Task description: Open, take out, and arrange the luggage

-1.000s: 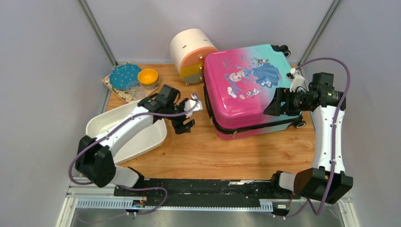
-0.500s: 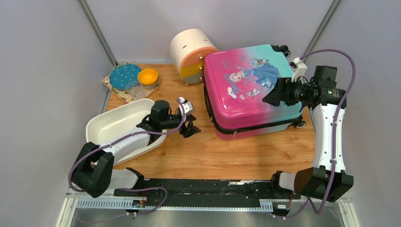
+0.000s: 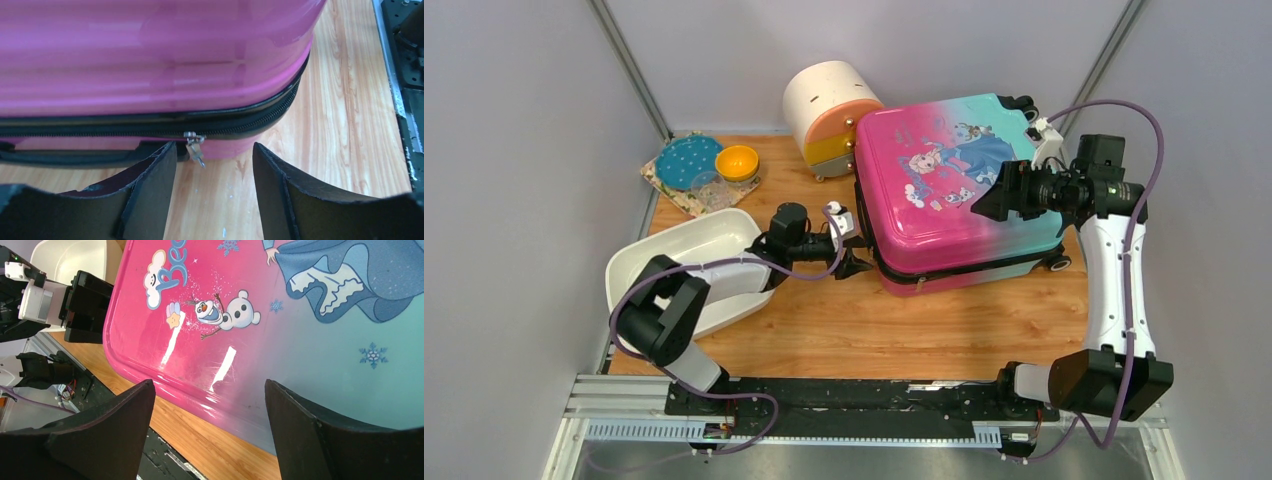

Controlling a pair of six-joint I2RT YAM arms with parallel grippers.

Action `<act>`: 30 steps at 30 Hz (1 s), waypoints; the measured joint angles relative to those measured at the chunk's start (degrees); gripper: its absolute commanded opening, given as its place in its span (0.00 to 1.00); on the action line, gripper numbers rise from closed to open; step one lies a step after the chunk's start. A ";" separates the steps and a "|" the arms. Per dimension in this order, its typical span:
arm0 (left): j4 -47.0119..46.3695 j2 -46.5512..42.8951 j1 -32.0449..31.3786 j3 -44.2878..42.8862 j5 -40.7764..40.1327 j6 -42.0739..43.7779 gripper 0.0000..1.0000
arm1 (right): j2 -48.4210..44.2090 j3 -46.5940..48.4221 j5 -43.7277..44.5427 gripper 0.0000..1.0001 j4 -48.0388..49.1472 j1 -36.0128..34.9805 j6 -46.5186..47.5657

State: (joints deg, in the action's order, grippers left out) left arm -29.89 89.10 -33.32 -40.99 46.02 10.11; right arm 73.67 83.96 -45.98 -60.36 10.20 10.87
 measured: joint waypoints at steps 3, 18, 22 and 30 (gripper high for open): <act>-0.83 2.10 -0.90 -1.66 0.17 1.20 0.61 | 0.28 0.00 0.02 0.84 -0.02 -0.24 -0.11; -2.12 7.80 -4.42 -5.75 -0.37 4.33 0.29 | 0.35 1.49 0.00 0.84 -0.26 -1.55 0.35; -3.39 8.94 -7.41 -6.54 -1.77 3.37 0.26 | 0.39 2.73 0.00 0.85 -0.31 -1.73 0.50; -4.72 9.20 -9.38 -6.51 -4.96 -1.33 0.34 | 0.59 3.78 0.39 0.84 -0.13 -4.46 0.24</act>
State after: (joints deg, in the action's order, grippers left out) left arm -34.61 98.30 -42.70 -47.51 41.06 8.78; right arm 74.26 87.74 -45.58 -60.49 5.74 11.11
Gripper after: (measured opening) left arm 0.325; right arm 0.844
